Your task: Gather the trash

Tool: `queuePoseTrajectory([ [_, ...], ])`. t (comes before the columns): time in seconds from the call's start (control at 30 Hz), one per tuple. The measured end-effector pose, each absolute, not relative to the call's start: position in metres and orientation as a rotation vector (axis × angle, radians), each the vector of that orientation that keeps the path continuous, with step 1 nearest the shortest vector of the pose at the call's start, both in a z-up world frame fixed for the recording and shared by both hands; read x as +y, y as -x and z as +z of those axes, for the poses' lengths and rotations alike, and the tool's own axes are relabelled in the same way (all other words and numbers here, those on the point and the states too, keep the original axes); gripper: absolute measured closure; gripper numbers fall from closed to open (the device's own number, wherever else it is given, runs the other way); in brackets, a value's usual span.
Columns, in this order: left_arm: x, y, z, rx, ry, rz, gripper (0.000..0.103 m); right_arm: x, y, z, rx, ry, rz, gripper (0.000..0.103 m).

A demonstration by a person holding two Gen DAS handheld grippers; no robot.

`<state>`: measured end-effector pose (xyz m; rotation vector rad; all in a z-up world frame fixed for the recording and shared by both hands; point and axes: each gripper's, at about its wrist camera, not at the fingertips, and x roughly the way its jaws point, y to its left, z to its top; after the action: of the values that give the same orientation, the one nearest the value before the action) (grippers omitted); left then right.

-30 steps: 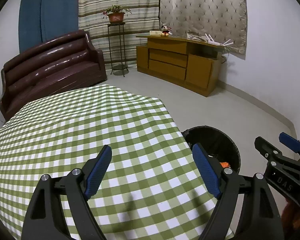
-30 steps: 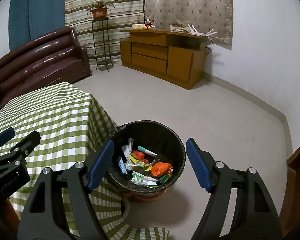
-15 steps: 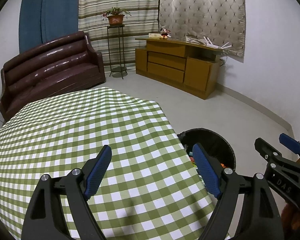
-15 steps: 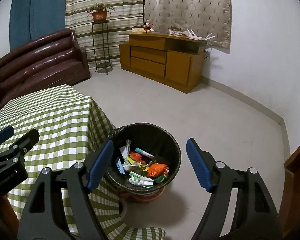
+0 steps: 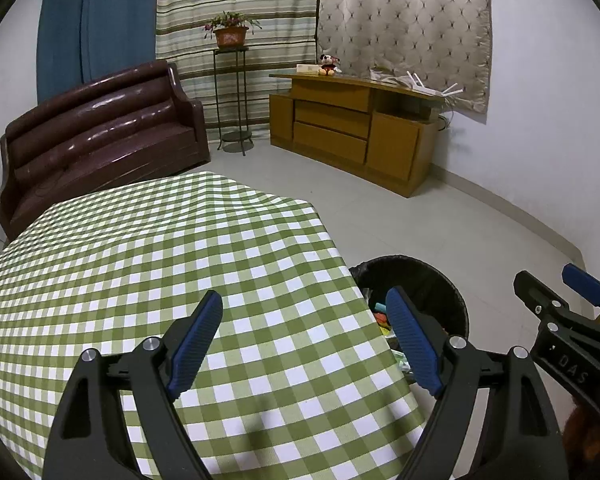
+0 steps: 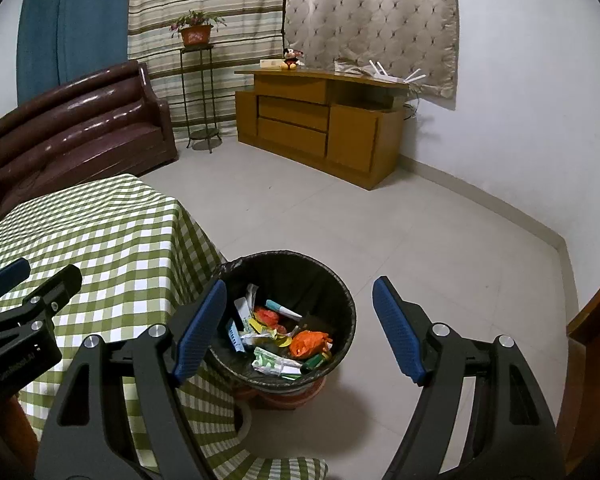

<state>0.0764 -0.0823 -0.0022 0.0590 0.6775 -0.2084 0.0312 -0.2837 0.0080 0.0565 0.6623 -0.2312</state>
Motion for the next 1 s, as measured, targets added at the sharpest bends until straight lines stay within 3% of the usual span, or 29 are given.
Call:
queuePoseTrajectory([
  [1.0,-0.0891,-0.076,0.0018,0.663,-0.067,-0.213,0.021,-0.2877,-0.0305,0.0102,0.654,-0.053,-0.239,0.029],
])
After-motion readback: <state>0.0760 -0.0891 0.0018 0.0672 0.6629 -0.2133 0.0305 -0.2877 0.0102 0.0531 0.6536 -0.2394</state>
